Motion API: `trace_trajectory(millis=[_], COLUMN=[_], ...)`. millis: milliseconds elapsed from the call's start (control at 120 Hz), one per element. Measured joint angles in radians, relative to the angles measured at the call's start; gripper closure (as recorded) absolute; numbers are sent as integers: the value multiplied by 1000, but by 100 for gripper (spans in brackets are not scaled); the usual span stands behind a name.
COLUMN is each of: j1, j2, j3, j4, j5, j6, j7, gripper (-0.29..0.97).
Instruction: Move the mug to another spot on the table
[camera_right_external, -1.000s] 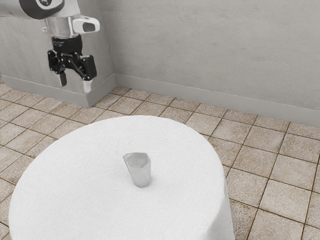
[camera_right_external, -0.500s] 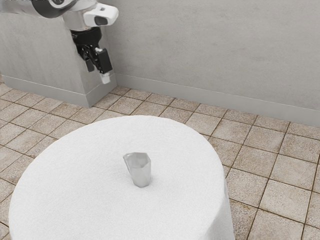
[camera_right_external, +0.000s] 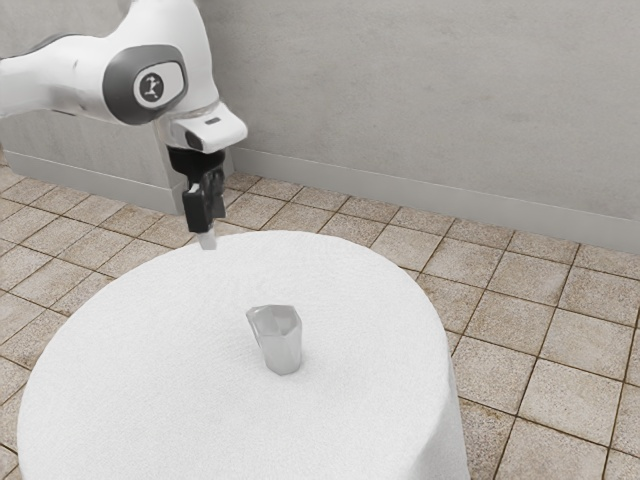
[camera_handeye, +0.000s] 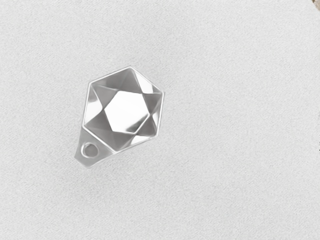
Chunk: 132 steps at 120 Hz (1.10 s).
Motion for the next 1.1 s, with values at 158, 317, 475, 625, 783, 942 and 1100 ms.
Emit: trace_trajectory(millis=[158,317,475,625,783,942,1100], j1=[-33,-3,79,10,-43,-4,-8], j2=[16,74,116,115,138,176,216], j3=[92,199,203,181,178,179,177], j4=[-32,-32,-52,-95,-103,-106,-123], j5=[-131,-288,-335,-353,-366,-377,-391], j6=[53,17,16,62,116,162,217], j7=[225,473,674,824,946,1040,1112], gripper=[0,0,0,0,0,0,1])
